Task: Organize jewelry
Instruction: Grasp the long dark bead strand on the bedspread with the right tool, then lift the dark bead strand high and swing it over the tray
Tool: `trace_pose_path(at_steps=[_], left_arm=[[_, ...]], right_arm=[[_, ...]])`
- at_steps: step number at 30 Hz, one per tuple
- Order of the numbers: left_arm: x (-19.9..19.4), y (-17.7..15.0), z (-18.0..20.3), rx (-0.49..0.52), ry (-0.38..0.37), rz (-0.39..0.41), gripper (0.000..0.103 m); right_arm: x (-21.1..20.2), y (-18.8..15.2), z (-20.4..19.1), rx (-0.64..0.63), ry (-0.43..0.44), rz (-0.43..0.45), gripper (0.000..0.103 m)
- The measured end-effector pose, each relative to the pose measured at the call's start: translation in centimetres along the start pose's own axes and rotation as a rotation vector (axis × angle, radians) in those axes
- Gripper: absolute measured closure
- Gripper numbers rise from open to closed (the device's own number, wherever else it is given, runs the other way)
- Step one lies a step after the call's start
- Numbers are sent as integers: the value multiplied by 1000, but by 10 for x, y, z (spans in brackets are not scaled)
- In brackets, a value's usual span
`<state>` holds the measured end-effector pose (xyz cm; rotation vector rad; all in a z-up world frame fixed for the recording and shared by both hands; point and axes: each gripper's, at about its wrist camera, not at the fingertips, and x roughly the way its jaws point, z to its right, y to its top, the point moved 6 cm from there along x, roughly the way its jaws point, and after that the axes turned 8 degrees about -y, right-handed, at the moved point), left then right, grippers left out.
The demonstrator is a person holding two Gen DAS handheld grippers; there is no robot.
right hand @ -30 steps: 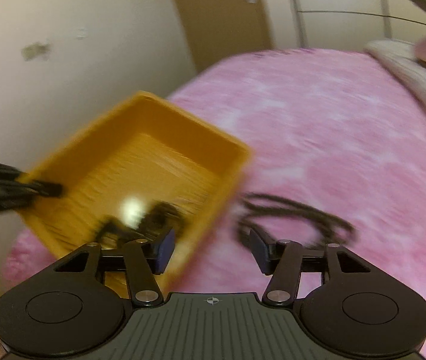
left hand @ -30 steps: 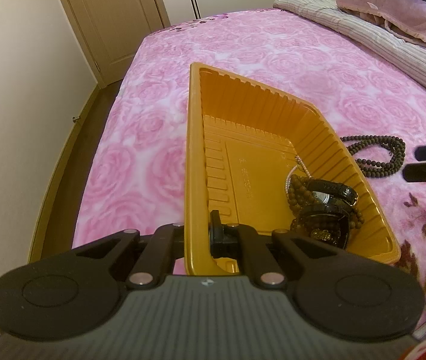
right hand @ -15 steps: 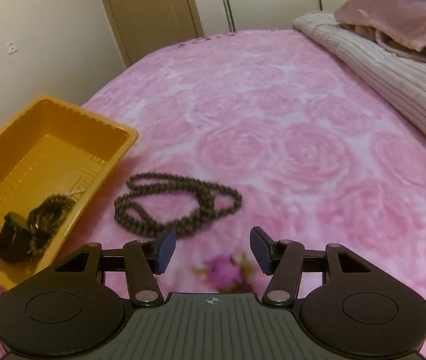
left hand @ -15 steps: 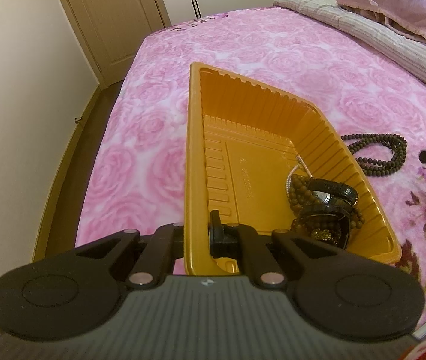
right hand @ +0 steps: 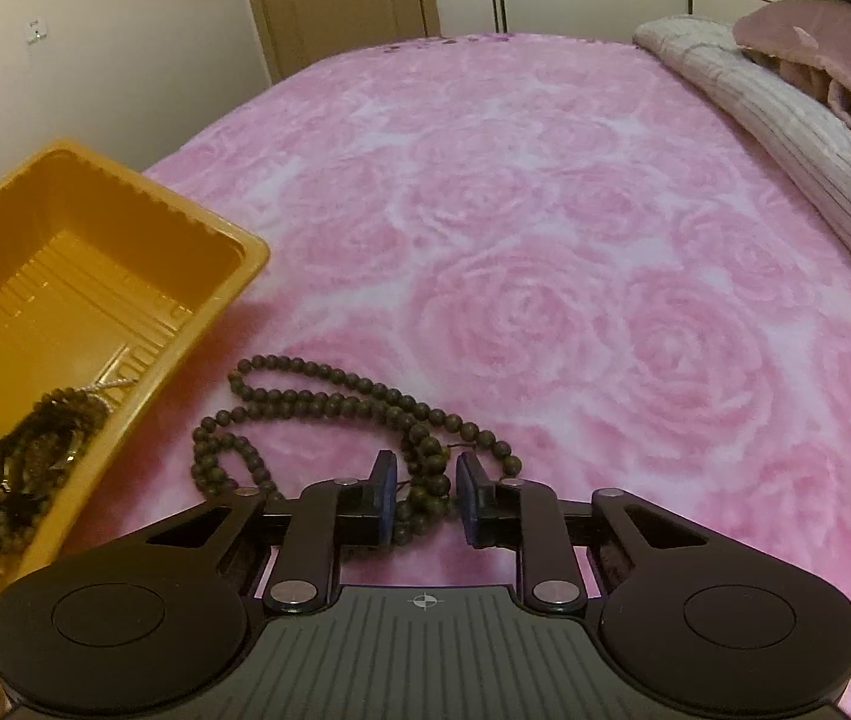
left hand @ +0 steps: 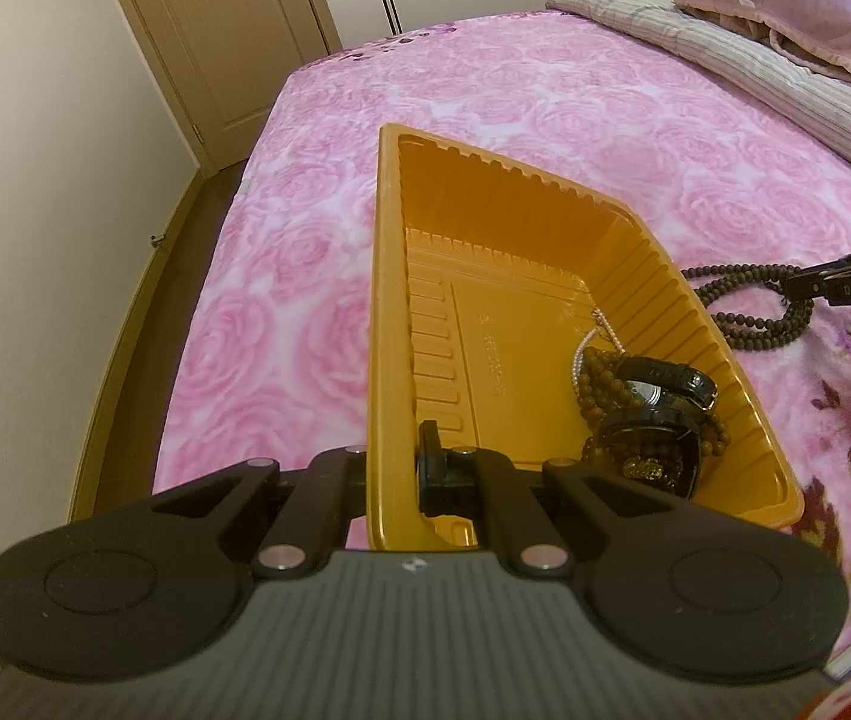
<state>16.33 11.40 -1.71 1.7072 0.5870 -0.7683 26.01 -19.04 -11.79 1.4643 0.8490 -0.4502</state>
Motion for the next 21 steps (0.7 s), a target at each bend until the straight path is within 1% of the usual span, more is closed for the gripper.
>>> trace_pose_path(at_steps=[1,2,4,7,13,18,21], left_arm=[[0,0,0,0,0,0,100],[0,0,0,0,-1,-1,100],[0,0,0,2,-1,-1,100],[0,0,0,3,-3,0,99],[-1,-1,1,6,-4,5,99],[-3,-1,1,9,-6,10,99],[-4,-1,1,12,-9,9,98]], right_arm=[[0,0,0,-3,-4,0,95],[-2,0,0,1,-7,1,96],[-10,0,1,8,-17,10,96],[-32,3,0,-16,-27,46,96],[-99,21,4,-90,-64,163,96],[-159,51,9,-155,-93,271,96],[-190,69,8,-218,-119,326,96]])
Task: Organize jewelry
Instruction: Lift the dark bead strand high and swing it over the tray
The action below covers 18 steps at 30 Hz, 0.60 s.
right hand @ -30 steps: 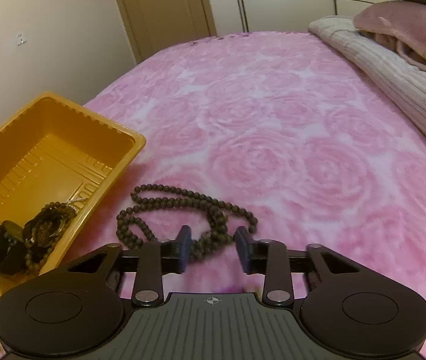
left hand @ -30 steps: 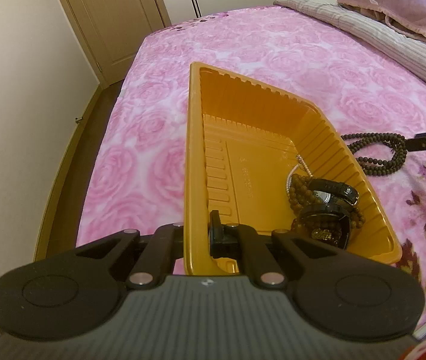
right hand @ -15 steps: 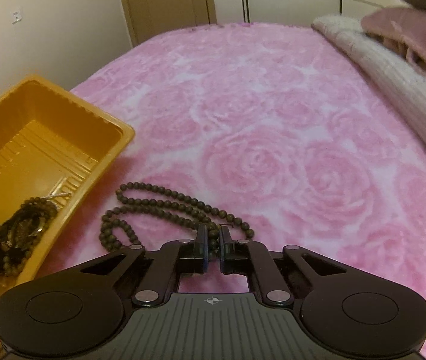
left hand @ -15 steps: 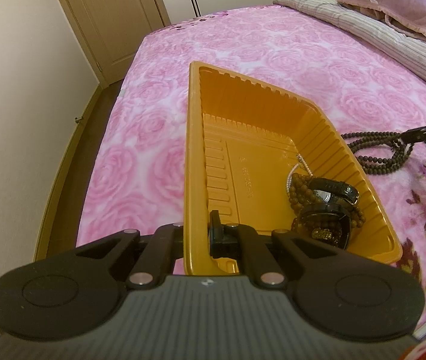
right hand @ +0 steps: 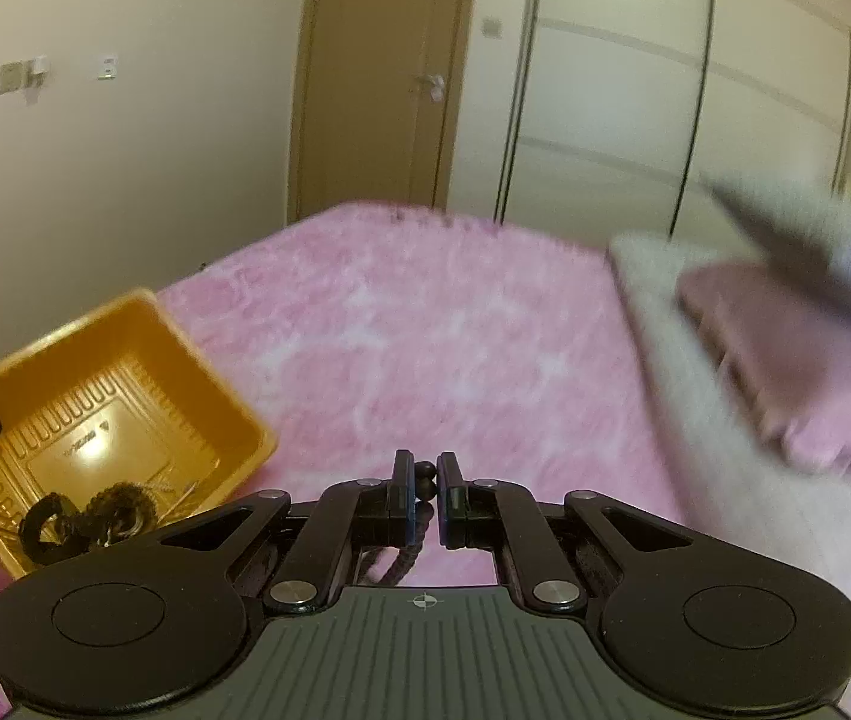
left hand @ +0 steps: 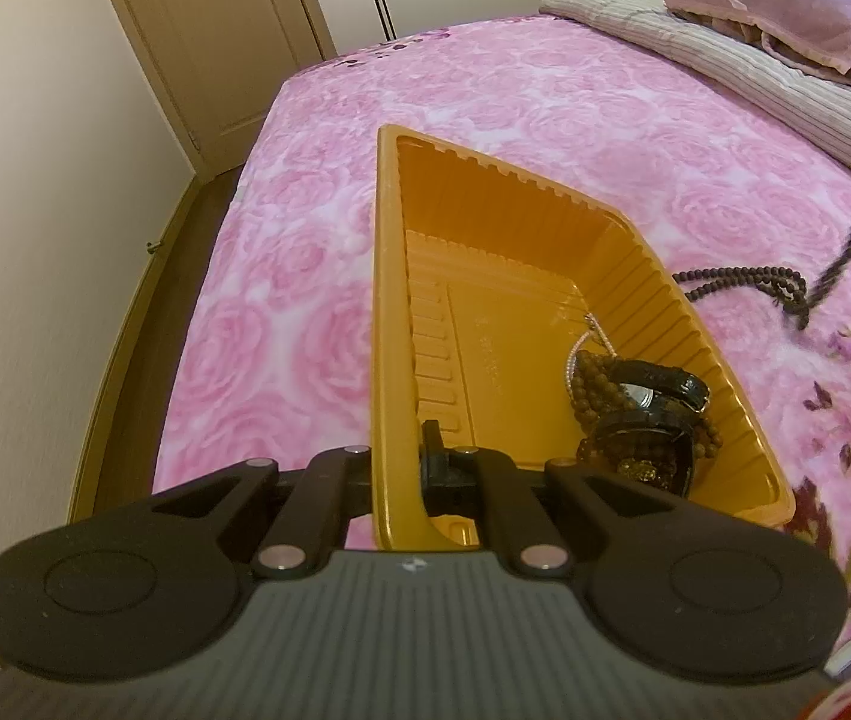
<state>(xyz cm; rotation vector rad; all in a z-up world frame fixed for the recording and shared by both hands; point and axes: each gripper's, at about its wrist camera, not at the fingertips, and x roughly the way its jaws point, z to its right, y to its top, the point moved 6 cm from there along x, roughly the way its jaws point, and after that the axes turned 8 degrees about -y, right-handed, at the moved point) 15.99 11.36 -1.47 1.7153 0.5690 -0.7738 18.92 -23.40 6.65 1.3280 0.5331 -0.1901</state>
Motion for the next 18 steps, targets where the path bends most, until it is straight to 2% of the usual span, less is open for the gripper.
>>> trace_pose_path(at_steps=[11,18], left_arm=[[-1,3,1,14,4,1,98],[-1,3,1,15,5,1,98]], right_arm=[[-61,90,18,-183,-62,165,96],[-81,133,9,-270,-50,238,96]])
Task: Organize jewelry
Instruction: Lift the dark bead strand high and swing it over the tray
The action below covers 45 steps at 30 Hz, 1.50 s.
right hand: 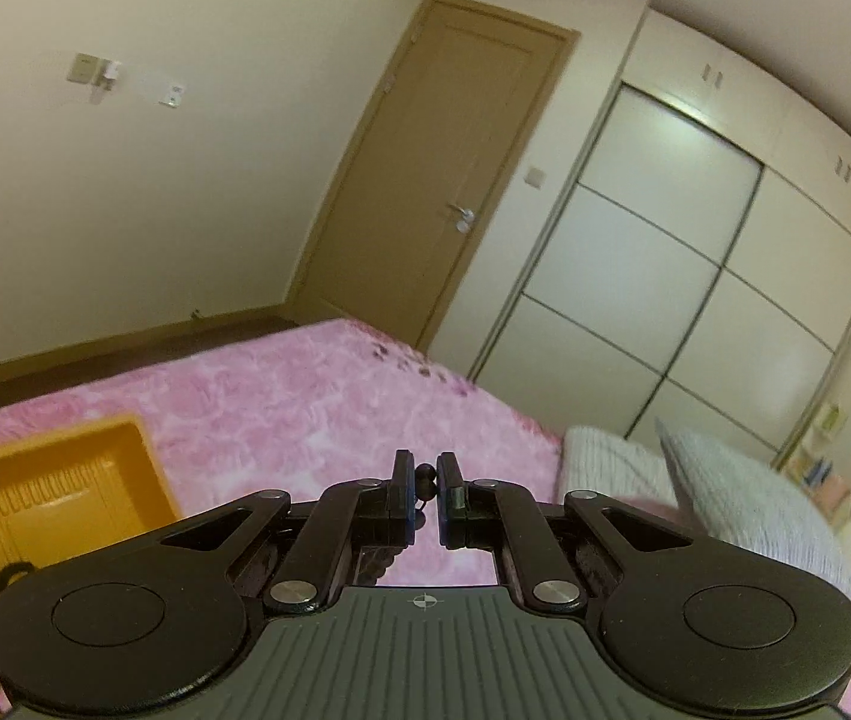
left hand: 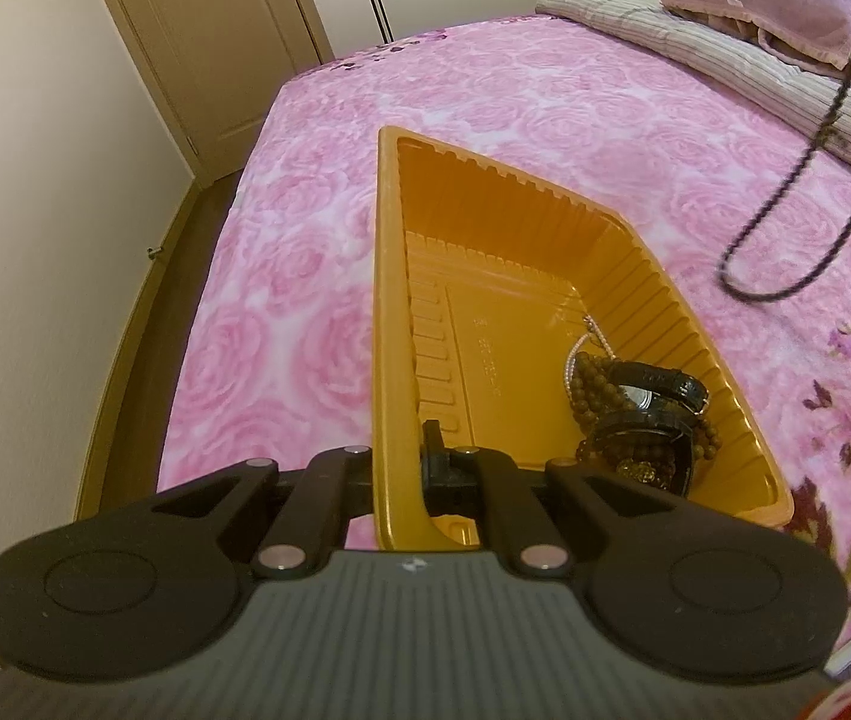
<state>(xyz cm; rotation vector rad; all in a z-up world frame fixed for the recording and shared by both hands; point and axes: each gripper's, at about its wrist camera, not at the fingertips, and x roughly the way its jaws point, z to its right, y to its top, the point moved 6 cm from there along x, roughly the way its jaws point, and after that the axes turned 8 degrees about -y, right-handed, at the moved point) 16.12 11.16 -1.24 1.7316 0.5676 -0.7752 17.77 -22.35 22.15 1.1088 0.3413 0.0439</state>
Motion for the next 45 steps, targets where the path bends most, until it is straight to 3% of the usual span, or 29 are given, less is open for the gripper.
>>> trace_pose_path(at_steps=[23,31,40,45], left_arm=[[3,-2,-3,-17,-21,8,98],[3,-4,-5,-27,-30,13,98],[3,-4,-7,-34,-37,14,98],[4,-5,-9,-38,-39,12,98]], right_arm=[[20,110,-75,-128,153,144,96],[55,106,-125,-159,234,84,96],[96,91,-188,-235,388,19,96],[114,79,-203,-253,398,-5,96]])
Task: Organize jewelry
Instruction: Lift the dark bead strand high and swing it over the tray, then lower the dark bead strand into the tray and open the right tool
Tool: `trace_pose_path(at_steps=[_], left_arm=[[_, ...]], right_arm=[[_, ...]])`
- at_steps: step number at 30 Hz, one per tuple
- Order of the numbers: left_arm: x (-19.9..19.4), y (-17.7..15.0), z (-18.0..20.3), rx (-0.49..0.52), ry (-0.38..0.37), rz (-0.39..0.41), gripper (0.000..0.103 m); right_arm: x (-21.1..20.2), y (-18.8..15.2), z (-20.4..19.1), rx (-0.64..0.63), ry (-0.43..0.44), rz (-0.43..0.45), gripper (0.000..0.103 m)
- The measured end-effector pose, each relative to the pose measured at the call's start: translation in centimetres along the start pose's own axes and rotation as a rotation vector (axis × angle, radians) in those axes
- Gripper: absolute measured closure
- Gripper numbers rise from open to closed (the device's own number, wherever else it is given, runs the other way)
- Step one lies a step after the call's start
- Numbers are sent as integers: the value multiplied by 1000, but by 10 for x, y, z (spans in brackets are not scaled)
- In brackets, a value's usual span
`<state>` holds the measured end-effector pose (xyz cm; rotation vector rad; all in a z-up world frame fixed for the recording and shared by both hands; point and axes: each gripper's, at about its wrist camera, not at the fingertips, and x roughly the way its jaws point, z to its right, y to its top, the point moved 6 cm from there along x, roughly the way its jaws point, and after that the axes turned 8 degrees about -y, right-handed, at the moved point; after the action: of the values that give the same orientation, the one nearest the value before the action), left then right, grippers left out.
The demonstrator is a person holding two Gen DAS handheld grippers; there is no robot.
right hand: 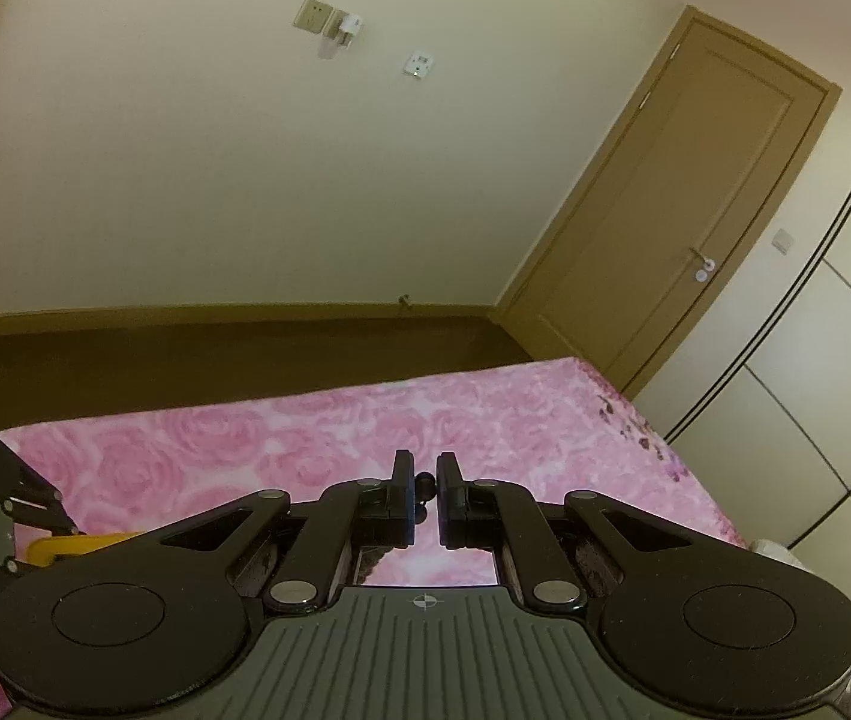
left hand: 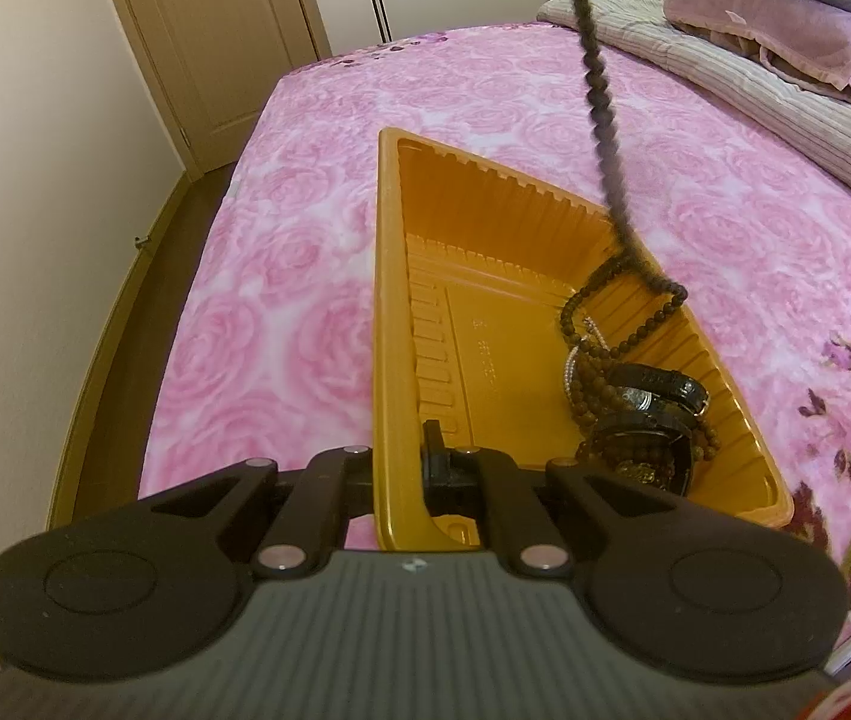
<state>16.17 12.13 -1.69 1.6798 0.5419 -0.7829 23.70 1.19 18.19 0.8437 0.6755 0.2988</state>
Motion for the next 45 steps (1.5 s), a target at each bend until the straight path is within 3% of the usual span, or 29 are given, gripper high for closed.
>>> trace_pose_path(at_steps=[16,31,45], left_arm=[[2,-1,-2,-3,-1,-7,99],[3,-1,-2,-4,-1,-9,99],[5,-4,-4,-12,-5,-12,99]], right_arm=[[58,-69,-24,0,67,-179,96],[68,-76,-29,-11,87,-202,96],[95,-100,-60,-19,199,-293,96]])
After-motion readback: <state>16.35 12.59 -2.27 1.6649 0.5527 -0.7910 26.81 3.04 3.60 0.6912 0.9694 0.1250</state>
